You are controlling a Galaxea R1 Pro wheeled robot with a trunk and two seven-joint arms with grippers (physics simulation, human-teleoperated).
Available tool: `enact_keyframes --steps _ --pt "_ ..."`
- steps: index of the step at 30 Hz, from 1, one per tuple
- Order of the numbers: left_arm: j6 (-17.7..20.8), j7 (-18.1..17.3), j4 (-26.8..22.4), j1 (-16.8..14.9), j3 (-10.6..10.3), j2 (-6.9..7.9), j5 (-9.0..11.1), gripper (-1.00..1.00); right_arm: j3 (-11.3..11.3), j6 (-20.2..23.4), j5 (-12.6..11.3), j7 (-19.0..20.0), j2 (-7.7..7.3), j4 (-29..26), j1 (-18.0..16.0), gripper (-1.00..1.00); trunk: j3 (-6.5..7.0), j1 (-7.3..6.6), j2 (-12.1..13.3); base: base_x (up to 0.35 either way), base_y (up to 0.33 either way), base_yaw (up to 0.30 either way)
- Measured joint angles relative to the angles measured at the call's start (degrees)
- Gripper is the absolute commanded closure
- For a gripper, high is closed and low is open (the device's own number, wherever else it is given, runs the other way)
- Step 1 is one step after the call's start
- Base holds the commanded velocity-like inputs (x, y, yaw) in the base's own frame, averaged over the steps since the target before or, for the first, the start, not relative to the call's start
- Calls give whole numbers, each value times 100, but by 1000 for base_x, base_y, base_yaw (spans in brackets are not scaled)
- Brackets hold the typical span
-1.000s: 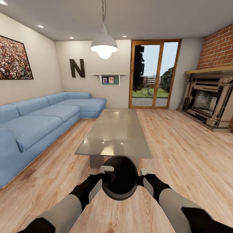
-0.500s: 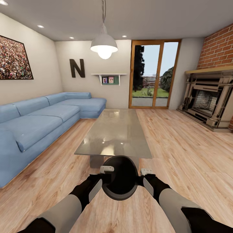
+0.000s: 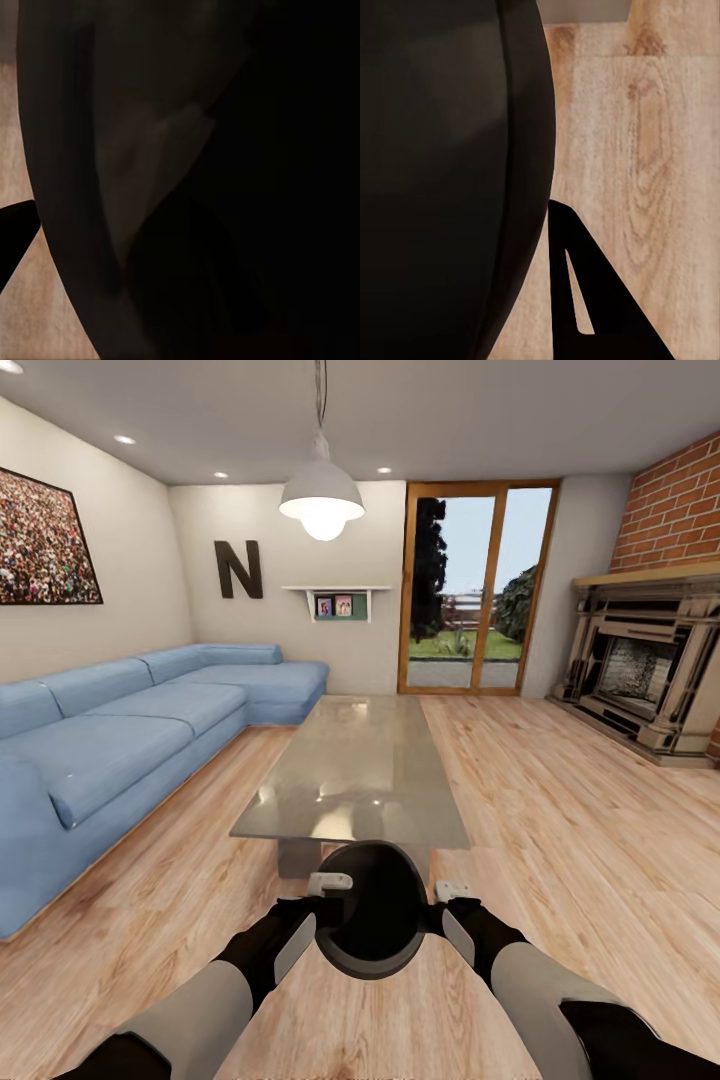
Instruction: Place each of the two pumpkins and all three candles from the living room inside a cabinet in the living room (use any cabinet), then make sure every cabinet is closed, and position the cauldron so it is next to a table in the living room.
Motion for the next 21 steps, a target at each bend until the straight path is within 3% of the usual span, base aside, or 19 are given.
enact_keyframes --steps 21 --pt "0 0 -1 0 0 0 3 100 -17 4 -3 3 0 -1 0 100 -188 0 0 0 0 0"
